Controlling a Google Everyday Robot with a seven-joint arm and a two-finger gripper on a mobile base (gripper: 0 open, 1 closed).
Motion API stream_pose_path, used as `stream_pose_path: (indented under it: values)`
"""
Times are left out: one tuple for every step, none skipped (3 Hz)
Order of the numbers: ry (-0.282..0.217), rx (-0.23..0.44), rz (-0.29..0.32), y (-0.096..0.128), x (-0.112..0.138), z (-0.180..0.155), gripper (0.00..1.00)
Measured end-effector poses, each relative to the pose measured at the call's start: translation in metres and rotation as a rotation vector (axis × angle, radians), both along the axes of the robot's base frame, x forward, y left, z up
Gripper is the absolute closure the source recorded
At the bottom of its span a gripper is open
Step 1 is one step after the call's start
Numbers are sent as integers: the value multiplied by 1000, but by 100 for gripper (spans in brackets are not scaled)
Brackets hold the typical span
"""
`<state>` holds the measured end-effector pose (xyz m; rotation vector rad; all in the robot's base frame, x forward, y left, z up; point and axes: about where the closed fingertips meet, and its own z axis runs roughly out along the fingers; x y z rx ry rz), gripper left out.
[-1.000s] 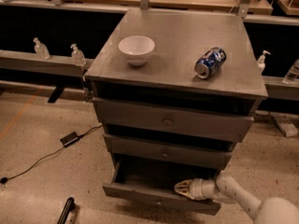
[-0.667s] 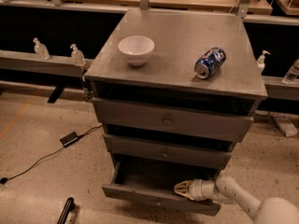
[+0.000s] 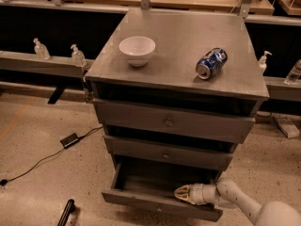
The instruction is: Open bottom drawer
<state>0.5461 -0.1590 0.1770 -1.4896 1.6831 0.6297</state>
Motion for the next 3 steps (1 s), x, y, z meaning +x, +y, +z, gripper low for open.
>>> stream_pose_path:
  values:
    - [-49, -1, 17, 1, 19, 0, 100]
    - [-81, -6, 25, 4, 39, 1, 100]
    - [-99, -7, 30, 7, 55, 1, 100]
